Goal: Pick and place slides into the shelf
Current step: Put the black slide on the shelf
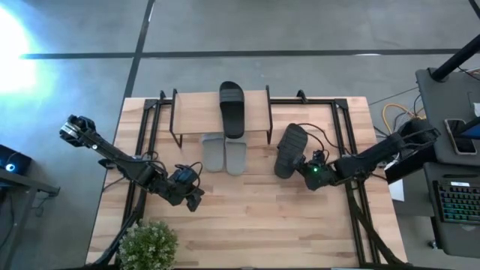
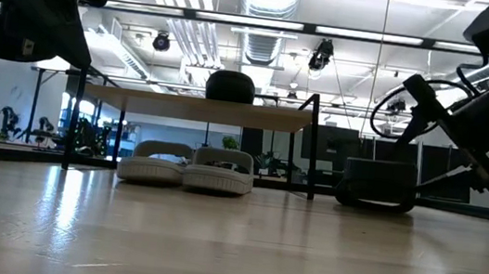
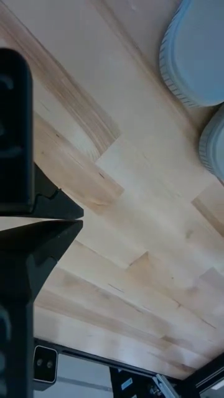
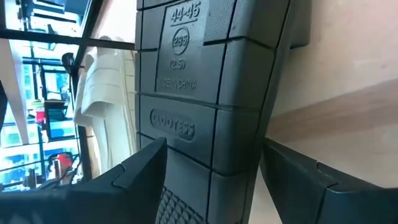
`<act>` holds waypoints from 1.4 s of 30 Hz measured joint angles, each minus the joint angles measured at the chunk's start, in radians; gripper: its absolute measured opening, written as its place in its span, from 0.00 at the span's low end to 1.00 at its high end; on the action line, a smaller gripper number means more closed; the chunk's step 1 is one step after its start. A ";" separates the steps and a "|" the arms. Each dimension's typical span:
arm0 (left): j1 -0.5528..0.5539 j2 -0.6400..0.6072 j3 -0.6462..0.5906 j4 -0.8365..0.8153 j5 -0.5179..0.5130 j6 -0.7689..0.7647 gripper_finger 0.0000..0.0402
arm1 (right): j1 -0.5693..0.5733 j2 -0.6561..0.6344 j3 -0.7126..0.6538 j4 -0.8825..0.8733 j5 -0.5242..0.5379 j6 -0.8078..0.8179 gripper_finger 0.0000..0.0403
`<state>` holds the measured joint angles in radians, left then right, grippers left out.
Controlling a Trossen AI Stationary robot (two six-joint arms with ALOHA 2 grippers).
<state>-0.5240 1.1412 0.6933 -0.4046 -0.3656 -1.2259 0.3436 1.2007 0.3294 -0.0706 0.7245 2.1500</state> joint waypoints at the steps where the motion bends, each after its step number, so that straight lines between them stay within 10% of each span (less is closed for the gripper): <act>1: 0.000 0.000 0.000 0.000 0.000 0.000 0.00 | -0.006 0.000 0.000 0.001 -0.002 -0.004 0.60; 9: 0.000 0.000 0.000 0.000 0.000 0.001 0.00 | -0.032 0.000 0.005 0.058 -0.001 -0.077 0.55; 20: -0.001 0.000 0.000 0.000 0.006 0.002 0.00 | -0.023 -0.001 0.008 0.074 0.005 -0.095 0.20; 29: -0.001 0.001 0.000 0.001 0.006 0.003 0.00 | 0.071 -0.069 0.099 0.043 -0.024 -0.394 0.28; 36: -0.001 0.001 0.000 0.002 0.005 0.003 0.00 | 0.197 -0.114 0.374 -0.316 -0.122 -0.661 0.27; 42: 0.000 0.001 0.000 0.003 0.001 0.003 0.00 | 0.276 -0.042 0.653 -0.966 -0.183 -0.383 0.25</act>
<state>-0.5243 1.1419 0.6937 -0.4015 -0.3645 -1.2231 0.6197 1.1585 0.9824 -1.0362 0.5419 1.7665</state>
